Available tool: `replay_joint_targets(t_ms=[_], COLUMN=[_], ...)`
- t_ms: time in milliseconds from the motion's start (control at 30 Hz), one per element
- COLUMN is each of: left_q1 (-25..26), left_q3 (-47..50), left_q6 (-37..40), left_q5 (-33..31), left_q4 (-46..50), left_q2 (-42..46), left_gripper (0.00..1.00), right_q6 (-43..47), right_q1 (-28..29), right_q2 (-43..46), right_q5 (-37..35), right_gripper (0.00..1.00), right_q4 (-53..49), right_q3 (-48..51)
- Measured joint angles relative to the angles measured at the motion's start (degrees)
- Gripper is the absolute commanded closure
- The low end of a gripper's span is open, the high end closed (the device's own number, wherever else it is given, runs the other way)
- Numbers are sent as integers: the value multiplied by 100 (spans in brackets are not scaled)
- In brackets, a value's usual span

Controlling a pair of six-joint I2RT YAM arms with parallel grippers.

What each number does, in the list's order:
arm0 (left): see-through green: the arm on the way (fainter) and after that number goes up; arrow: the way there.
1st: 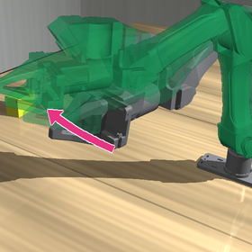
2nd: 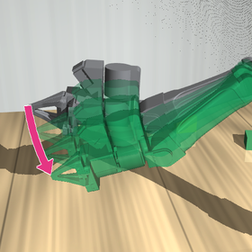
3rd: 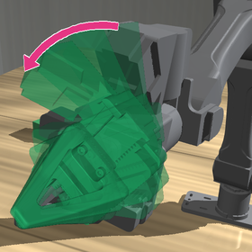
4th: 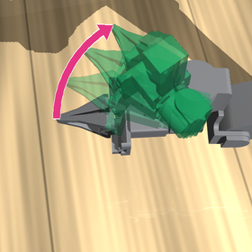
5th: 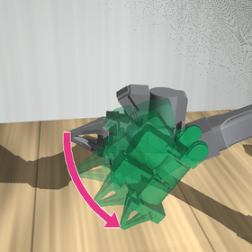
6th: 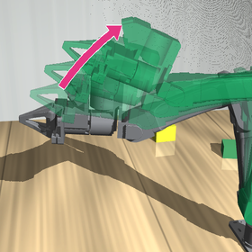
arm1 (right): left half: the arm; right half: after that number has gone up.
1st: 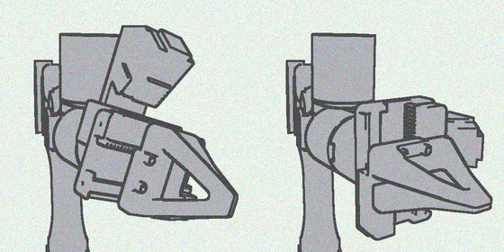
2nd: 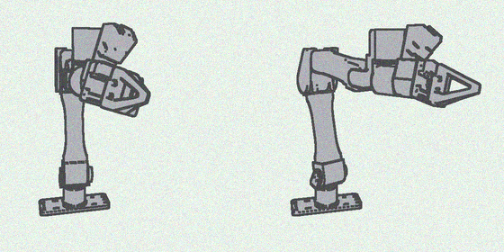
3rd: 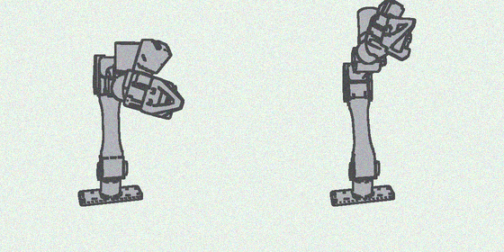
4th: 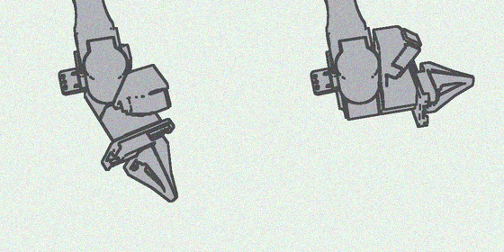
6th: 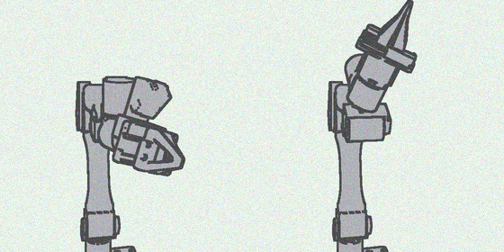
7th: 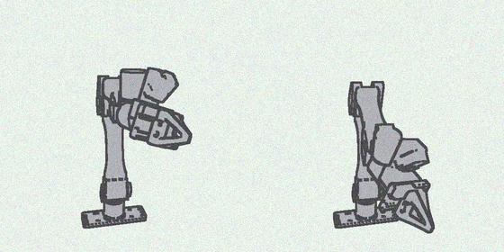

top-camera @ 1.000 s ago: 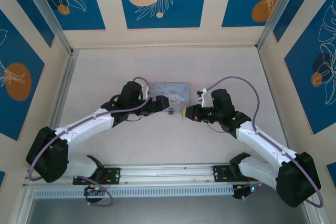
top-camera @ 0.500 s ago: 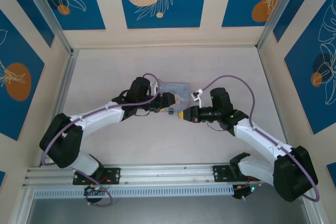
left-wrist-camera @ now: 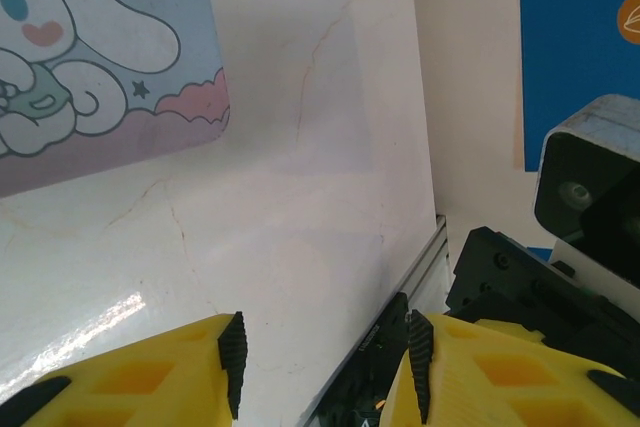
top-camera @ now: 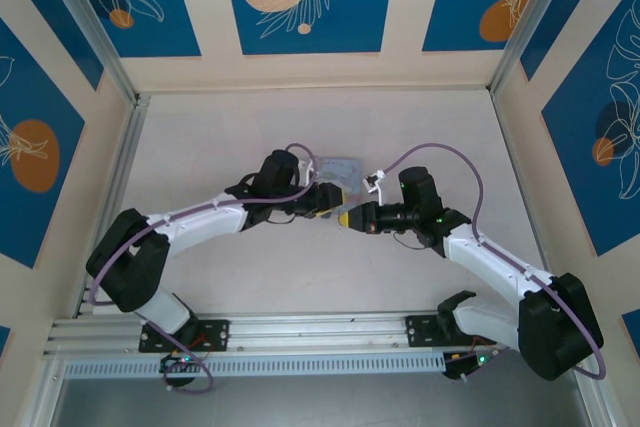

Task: Unlock the padlock with the key

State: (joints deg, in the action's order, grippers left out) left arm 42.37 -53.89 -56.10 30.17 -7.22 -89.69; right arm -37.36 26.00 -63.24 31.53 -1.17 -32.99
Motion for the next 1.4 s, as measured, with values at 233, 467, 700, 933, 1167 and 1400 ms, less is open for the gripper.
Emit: replay_joint_targets(t_ms=[233, 467, 700, 933, 1167, 1400], left_q1=[61, 81, 94, 94, 94, 94], left_q3=[0, 0, -2, -4, -142, -63], left_q6=[0, 31, 70, 181, 549, 769], left_q5=[2, 4, -17, -280, -610, -1222], left_q4=[-9, -11, -2, 79, 195, 535], left_q2=[-57, -79, -87, -70, 122, 601], left_gripper=[66, 94, 100, 100, 100, 55], right_q6=[0, -2, -24, -361, -1029, -1259], right_q1=[-15, -22, -66, -483, -907, -632], right_q2=[-2, -11, -9, 575, 1054, 898], right_q5=[-2, -26, -140, -385, -474, -1023], right_gripper=[100, 100, 67, 41, 40, 41], right_q4=[0, -7, -24, -177, 22, -459], right_q3=[0, 0, 0, 42, 422, 490])
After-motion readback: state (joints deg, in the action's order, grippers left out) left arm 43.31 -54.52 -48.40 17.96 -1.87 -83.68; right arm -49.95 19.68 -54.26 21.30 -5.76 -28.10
